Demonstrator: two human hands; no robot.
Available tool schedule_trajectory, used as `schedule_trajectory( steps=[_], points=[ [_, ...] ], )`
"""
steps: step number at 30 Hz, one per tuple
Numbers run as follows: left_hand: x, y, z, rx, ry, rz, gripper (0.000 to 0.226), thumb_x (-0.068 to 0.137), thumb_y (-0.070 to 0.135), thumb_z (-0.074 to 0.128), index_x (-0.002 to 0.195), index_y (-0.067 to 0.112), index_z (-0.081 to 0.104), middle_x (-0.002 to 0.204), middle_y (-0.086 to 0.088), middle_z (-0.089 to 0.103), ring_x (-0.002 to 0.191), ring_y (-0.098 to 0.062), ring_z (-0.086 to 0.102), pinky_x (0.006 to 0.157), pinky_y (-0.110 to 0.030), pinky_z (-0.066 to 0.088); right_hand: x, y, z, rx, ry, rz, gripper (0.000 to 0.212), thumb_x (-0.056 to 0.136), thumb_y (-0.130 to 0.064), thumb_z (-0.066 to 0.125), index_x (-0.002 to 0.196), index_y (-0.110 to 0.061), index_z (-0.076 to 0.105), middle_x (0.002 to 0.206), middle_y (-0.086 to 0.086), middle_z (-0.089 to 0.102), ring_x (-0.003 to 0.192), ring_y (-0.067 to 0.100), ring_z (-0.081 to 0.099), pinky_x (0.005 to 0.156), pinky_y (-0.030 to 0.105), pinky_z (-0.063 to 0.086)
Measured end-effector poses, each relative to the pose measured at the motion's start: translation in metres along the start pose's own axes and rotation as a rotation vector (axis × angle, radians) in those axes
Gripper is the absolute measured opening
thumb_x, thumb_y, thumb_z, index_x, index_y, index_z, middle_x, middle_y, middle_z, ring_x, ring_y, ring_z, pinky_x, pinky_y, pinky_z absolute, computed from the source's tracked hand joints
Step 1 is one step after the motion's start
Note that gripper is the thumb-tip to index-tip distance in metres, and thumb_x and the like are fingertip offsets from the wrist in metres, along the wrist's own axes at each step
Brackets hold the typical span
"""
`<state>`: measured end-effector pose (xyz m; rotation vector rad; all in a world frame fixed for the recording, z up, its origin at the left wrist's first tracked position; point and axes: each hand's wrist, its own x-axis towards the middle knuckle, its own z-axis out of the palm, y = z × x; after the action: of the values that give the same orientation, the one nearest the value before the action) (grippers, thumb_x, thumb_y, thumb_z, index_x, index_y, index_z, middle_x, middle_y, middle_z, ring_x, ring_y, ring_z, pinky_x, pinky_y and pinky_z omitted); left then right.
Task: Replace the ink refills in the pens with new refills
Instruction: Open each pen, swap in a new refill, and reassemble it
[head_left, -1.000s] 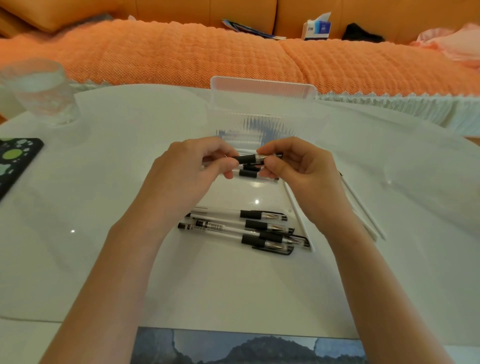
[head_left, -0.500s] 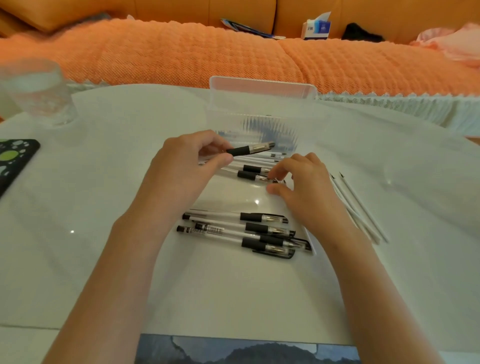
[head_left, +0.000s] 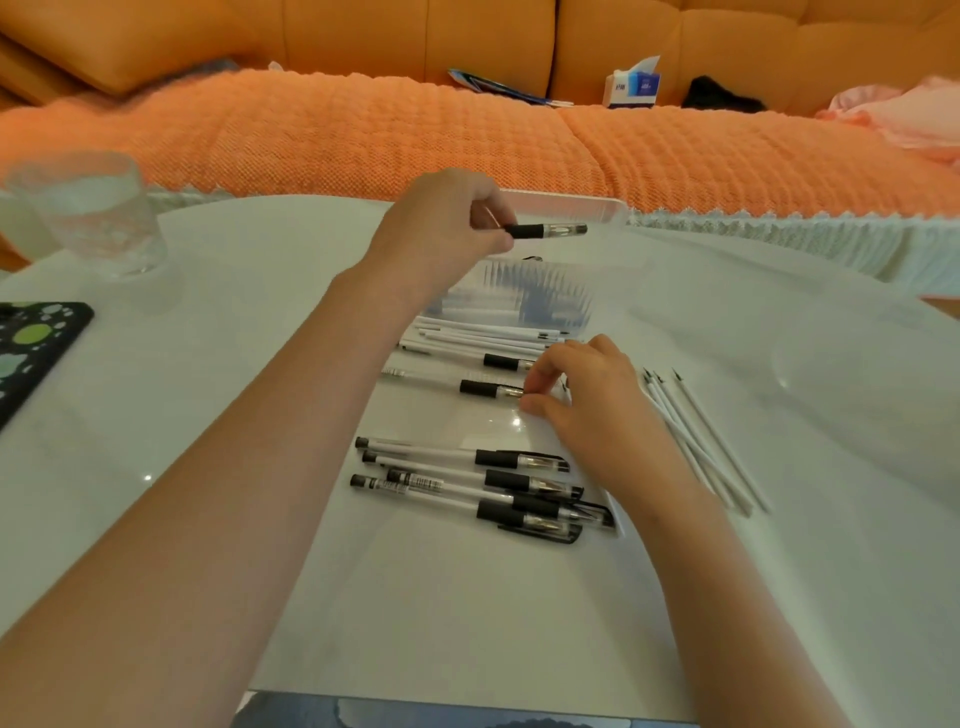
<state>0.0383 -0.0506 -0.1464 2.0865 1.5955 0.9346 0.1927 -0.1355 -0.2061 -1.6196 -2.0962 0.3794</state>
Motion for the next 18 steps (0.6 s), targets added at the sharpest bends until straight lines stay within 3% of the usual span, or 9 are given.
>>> schedule_trajectory(
  steps=[4, 9, 13, 15, 18],
  points=[
    [0.030, -0.005, 0.008, 0.098, -0.141, -0.054, 0.009, 0.085, 0.019, 0.069, 0.094, 0.018, 0.070, 0.082, 0.002, 0.063, 0.081, -0.016, 0.058, 0.064, -0.026, 0.042, 0.002, 0.001, 0.001, 0.003, 0.017, -0.030, 0.008, 0.088, -0.019, 0.063, 0.093, -0.014, 0.065, 0.087, -0.011, 0.050, 0.095, 0.009, 0.039, 0.081, 0.018, 0.026],
    [0.045, -0.018, 0.018, 0.114, -0.263, -0.100, 0.024, 0.090, 0.025, 0.061, 0.100, 0.006, 0.073, 0.101, -0.011, 0.069, 0.085, -0.021, 0.054, 0.073, -0.029, 0.044, -0.001, 0.004, -0.003, 0.070, 0.006, -0.021, 0.007, 0.089, -0.021, 0.062, 0.094, -0.016, 0.064, 0.079, -0.016, 0.046, 0.094, 0.009, 0.042, 0.083, 0.019, 0.029],
    [0.039, -0.018, 0.017, 0.044, -0.172, -0.093, 0.024, 0.093, 0.029, 0.056, 0.097, 0.014, 0.073, 0.109, -0.008, 0.067, 0.093, -0.023, 0.062, 0.072, -0.029, 0.046, 0.000, 0.005, -0.004, 0.143, 0.006, 0.027, 0.005, 0.090, -0.021, 0.061, 0.094, -0.019, 0.063, 0.084, -0.015, 0.050, 0.091, 0.009, 0.049, 0.076, 0.017, 0.037],
    [0.025, -0.009, 0.015, -0.004, -0.101, -0.048, 0.021, 0.094, 0.026, 0.053, 0.099, 0.019, 0.072, 0.108, 0.000, 0.067, 0.096, -0.015, 0.060, 0.069, -0.020, 0.043, 0.000, 0.005, -0.006, 0.231, 0.021, 0.042, 0.003, 0.090, -0.018, 0.060, 0.092, -0.018, 0.063, 0.083, -0.011, 0.057, 0.083, 0.006, 0.054, 0.068, 0.010, 0.040],
    [-0.011, 0.009, 0.010, -0.101, 0.008, 0.045, 0.018, 0.095, 0.023, 0.053, 0.102, 0.022, 0.070, 0.104, 0.009, 0.068, 0.096, -0.003, 0.058, 0.083, -0.017, 0.042, 0.000, 0.004, -0.012, 0.347, 0.085, 0.050, 0.003, 0.089, -0.014, 0.062, 0.089, -0.016, 0.064, 0.080, -0.011, 0.062, 0.073, -0.002, 0.055, 0.064, 0.003, 0.038]
  ],
)
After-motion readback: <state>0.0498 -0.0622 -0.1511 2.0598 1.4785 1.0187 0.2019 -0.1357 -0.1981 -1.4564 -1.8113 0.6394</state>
